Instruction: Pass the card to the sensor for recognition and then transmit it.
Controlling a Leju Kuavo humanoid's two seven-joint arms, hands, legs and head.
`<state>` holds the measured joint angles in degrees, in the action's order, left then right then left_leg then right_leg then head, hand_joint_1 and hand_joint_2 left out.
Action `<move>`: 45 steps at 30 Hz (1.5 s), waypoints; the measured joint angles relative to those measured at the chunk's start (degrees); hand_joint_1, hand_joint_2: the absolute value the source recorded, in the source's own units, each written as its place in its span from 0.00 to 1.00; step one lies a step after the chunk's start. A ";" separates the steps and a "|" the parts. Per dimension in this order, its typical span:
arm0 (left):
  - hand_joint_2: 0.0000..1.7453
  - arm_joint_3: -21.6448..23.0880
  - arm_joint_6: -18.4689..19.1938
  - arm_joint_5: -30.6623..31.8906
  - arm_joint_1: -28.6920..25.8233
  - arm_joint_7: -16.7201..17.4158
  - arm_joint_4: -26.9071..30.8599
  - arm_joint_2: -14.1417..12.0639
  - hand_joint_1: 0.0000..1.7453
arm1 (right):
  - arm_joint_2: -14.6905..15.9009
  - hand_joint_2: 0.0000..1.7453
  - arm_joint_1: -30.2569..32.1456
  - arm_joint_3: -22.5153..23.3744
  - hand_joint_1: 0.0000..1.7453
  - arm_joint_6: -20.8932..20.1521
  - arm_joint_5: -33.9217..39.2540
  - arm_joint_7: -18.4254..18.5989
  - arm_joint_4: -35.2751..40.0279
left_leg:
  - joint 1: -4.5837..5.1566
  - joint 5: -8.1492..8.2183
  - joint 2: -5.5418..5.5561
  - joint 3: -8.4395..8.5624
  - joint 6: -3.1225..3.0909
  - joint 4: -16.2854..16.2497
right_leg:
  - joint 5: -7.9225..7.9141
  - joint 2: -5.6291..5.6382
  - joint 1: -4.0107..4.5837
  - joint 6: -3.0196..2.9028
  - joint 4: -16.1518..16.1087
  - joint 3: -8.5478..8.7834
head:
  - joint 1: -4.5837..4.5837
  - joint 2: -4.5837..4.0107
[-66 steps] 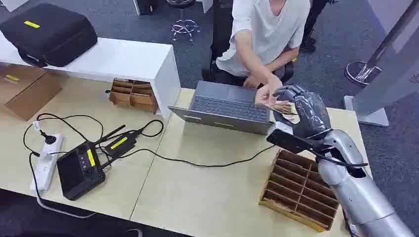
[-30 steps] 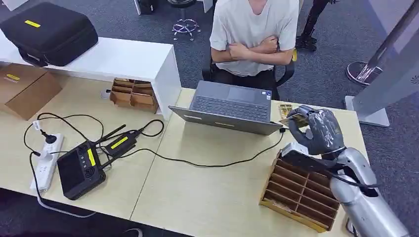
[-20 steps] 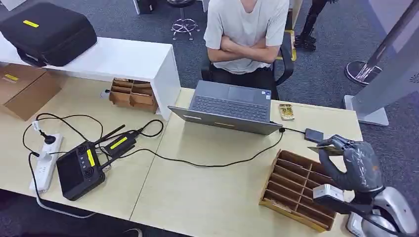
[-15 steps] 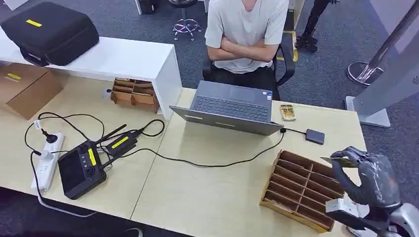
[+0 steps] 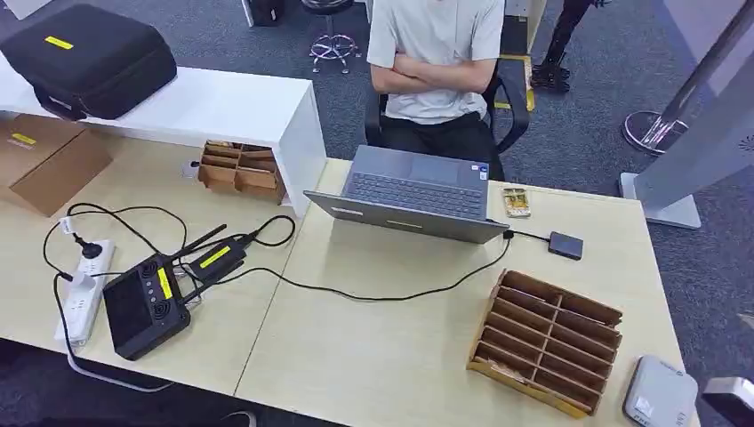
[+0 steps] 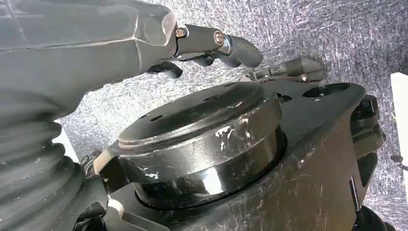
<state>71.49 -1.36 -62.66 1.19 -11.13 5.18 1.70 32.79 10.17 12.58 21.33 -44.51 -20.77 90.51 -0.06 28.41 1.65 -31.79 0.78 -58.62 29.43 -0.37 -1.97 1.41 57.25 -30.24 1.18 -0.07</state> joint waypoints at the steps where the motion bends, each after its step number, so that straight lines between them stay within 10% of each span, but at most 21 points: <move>1: 1.00 0.00 0.00 0.00 0.00 0.00 0.02 0.00 0.00 | 0.00 1.00 0.37 0.93 1.00 0.97 -1.22 0.36 -0.60 | 0.00 0.00 0.00 0.00 0.00 0.00 | 0.00 0.00 0.00 0.00 0.00 0.00 | 0.00 0.00; 17: 1.00 0.00 -0.07 -0.07 0.04 0.15 0.00 0.24 0.00 | -0.22 1.00 3.05 6.96 1.00 2.04 -4.84 0.27 -6.12 | 0.00 0.00 -0.09 0.01 0.00 0.00 | 0.00 0.06 0.00 0.00 0.00 0.00 | 0.00 0.00; 45: 1.00 0.00 -0.17 -0.39 0.10 0.42 -0.11 0.55 0.00 | -4.77 1.00 4.02 0.40 1.00 0.53 -4.78 0.33 -9.27 | -0.01 0.00 -0.10 0.01 0.00 0.01 | 0.00 0.06 0.02 -0.01 0.01 0.00 | -0.02 0.00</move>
<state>71.49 -1.53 -63.06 1.29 -10.71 5.07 2.25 28.02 14.19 12.98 21.86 -49.29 -20.44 81.24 -0.07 28.41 1.55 -31.78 0.78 -58.61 29.44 -0.31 -1.95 1.41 57.26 -30.24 1.16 -0.07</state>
